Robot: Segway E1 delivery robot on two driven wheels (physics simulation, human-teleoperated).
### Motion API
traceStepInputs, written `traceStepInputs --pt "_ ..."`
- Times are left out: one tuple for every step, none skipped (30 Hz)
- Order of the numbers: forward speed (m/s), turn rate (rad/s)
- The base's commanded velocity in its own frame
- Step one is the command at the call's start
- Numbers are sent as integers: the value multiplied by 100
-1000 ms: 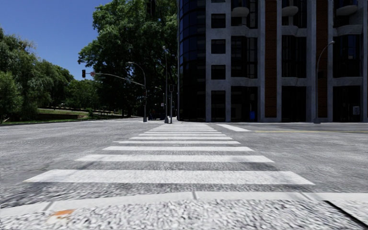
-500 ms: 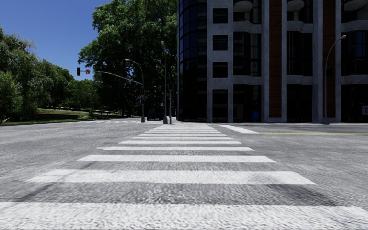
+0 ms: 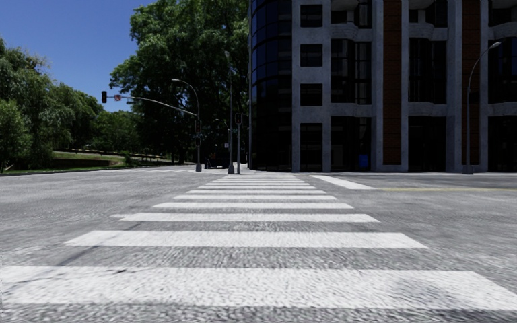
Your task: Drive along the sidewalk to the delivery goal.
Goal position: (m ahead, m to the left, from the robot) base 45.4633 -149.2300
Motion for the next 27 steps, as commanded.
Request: traceStepInputs --pt "112 0" --pt "112 0" --pt "112 -17" --pt "112 -17" --pt "112 -27" --pt "112 -30" --pt "112 -30" --pt "112 -30" --pt "115 -31" --pt "119 -31" --pt "122 -31" --pt "124 -24" --pt "124 -24" --pt "124 -17" --pt "124 -14" --pt "125 -6" --pt "125 -6" --pt "125 -3" --pt "125 0" --pt "125 0" --pt "125 0" --pt "125 0" --pt "125 0" --pt "125 0" --pt "125 0" --pt "125 0" --pt "125 0"
